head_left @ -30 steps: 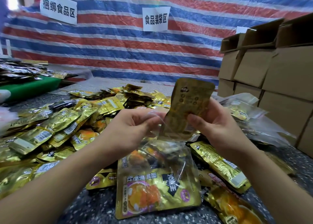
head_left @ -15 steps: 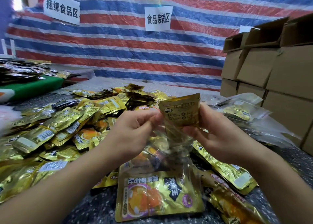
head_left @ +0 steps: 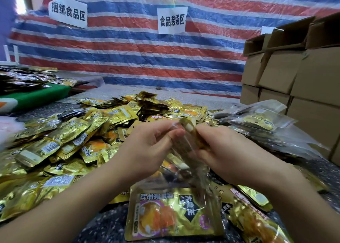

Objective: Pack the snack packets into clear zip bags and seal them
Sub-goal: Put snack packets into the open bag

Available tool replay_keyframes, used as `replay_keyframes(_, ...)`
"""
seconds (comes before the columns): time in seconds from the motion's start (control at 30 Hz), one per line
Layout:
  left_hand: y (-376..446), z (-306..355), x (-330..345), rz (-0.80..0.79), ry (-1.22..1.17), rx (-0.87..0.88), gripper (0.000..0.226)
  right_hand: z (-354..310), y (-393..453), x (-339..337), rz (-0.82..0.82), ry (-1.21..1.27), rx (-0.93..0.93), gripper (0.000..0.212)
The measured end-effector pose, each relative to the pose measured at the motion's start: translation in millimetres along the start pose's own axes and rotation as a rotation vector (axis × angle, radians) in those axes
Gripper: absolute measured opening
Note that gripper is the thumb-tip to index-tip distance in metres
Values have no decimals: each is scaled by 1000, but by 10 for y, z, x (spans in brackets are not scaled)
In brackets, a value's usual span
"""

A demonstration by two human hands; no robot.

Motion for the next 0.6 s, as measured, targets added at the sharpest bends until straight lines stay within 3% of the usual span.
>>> replay_keyframes(0.13,5,-10,-113,92,-30,-46,27,5,-13,-118,227,178,-4,22)
replay_keyframes(0.23,-6,-17,-136,150,-40,-78,34,-106,-13,-92,192,122,-130,10)
replay_keyframes(0.3,-18,-55,-143,167,-82,-128,41,-157,4,-47,143,52,-169,15)
replay_keyframes(0.43,-28,-69,-161,192,-121,-179,24,-238,42,46,109,-67,-224,16)
replay_keyframes(0.5,-39,-71,-180,223,-200,-203,32,-194,30,-5,196,-18,-211,23)
replay_keyframes(0.6,-34,-137,-232,294,-373,-294,40,-38,-48,-215,536,100,-156,33)
Point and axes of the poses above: each hand's wrist, its own y-axis towards the middle knuckle, its own x-axis out of the palm, z = x × y, the point moved 6 cm from there along y, towards the middle knuckle, and after that the axes turned 5 degrees about -z, right-handed, at the moved point
